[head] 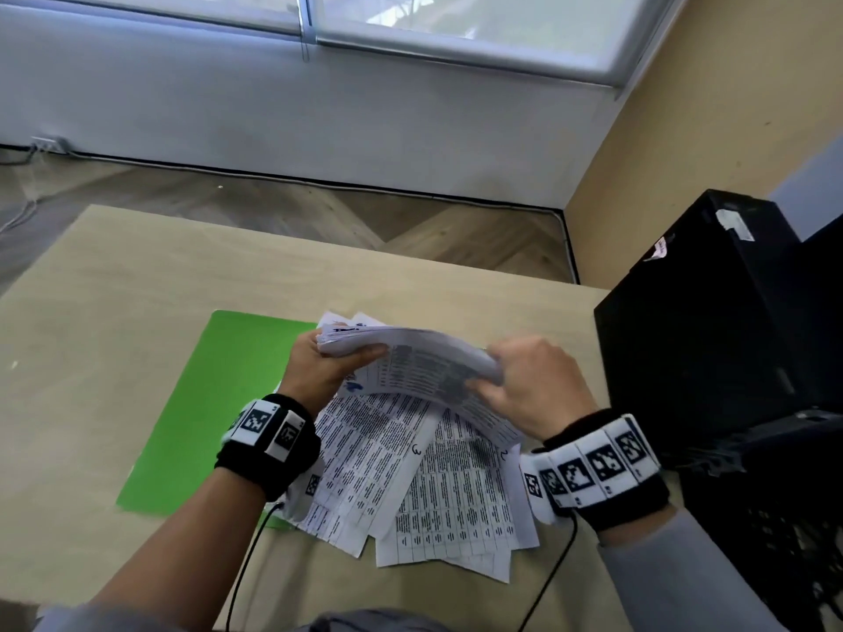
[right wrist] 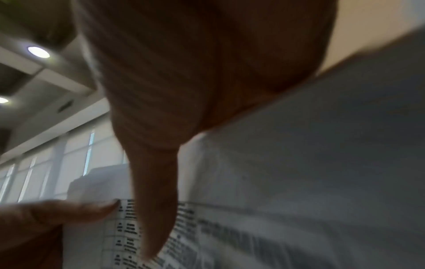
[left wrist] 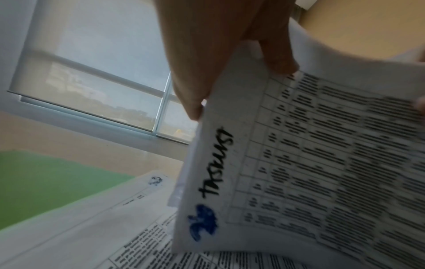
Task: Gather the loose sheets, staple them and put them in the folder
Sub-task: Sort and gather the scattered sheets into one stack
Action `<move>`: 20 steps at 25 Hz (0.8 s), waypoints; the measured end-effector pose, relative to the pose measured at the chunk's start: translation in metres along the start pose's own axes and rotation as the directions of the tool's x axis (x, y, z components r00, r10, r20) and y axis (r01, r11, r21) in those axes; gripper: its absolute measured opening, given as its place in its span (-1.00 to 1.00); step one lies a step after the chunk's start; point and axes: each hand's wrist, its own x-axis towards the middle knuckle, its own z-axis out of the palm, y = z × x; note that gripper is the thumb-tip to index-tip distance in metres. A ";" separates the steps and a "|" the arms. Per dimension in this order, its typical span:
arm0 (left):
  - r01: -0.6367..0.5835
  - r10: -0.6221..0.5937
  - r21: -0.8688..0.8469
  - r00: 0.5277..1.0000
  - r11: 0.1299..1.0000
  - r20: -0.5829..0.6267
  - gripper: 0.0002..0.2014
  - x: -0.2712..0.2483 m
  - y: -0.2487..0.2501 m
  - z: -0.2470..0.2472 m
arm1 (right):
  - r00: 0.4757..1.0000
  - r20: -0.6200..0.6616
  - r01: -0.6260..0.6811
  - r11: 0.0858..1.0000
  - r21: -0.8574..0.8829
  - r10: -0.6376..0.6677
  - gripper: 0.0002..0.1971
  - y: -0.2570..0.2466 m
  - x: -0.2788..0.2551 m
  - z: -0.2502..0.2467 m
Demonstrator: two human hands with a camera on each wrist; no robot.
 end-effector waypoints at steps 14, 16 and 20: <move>0.507 -0.304 0.573 0.856 0.644 -0.417 -0.49 0.007 -0.078 -0.066 | 0.916 -0.242 -0.226 0.910 0.349 0.320 -0.64 0.012 -0.015 -0.009; 0.499 -0.283 0.630 0.864 0.596 -0.417 -0.52 0.009 -0.085 -0.075 | 0.784 -0.261 -0.303 0.714 0.631 0.564 -0.66 0.027 -0.017 0.011; 0.484 -0.321 0.685 0.875 0.544 -0.363 -0.64 0.014 -0.087 -0.084 | 0.627 0.438 -0.486 -0.116 0.866 0.644 -0.67 0.024 -0.024 0.108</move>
